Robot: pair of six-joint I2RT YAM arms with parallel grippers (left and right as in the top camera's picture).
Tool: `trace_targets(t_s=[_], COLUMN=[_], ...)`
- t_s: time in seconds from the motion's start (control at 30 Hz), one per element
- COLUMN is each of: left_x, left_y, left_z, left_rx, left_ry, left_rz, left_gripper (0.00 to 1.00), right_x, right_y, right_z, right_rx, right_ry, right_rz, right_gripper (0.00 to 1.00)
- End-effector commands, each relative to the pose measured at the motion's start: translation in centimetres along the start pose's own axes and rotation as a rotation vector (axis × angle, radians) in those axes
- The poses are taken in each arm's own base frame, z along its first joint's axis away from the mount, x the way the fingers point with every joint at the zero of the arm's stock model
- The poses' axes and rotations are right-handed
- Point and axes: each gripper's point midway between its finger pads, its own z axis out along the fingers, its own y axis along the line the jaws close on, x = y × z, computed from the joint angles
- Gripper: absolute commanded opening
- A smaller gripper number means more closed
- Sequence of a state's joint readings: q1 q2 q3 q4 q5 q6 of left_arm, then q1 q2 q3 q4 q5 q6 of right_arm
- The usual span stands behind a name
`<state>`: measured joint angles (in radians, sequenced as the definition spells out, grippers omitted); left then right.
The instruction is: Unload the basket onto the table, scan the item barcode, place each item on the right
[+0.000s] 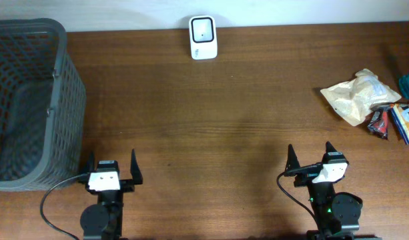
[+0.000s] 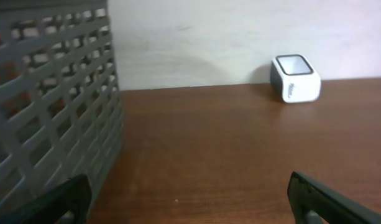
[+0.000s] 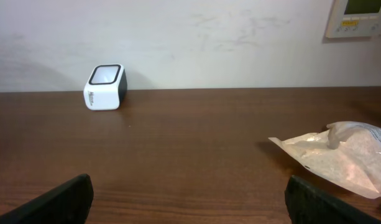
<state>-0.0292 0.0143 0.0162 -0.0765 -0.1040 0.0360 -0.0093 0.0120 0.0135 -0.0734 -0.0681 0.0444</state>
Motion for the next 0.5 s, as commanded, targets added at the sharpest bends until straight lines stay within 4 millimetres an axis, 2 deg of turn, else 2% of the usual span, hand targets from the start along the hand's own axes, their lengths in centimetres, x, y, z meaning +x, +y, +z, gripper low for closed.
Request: trace_targets(t_s=[0.0,0.2,0.47], left_x=[0.1,0.1,0.2], left_y=[1.0,2.2,1.8], left_z=[0.0,-0.1,0.0], left_rx=[-0.053,-0.102,-0.079], left_ry=[-0.007,-0.01,-0.005], left_rz=[-0.072,-0.15,-0.149], left_gripper=[0.99,0.99,0.99], right_x=[0.3,0.3,0.3], right_y=[0.0,0.0,0.0], right_z=[0.0,0.0,0.0], right_rx=[0.001,0.001,0.001], right_ry=[0.002,0.002,0.002], right_rz=[-0.008,-0.008,-0.008], right_gripper=[0.98,0.98,0.98])
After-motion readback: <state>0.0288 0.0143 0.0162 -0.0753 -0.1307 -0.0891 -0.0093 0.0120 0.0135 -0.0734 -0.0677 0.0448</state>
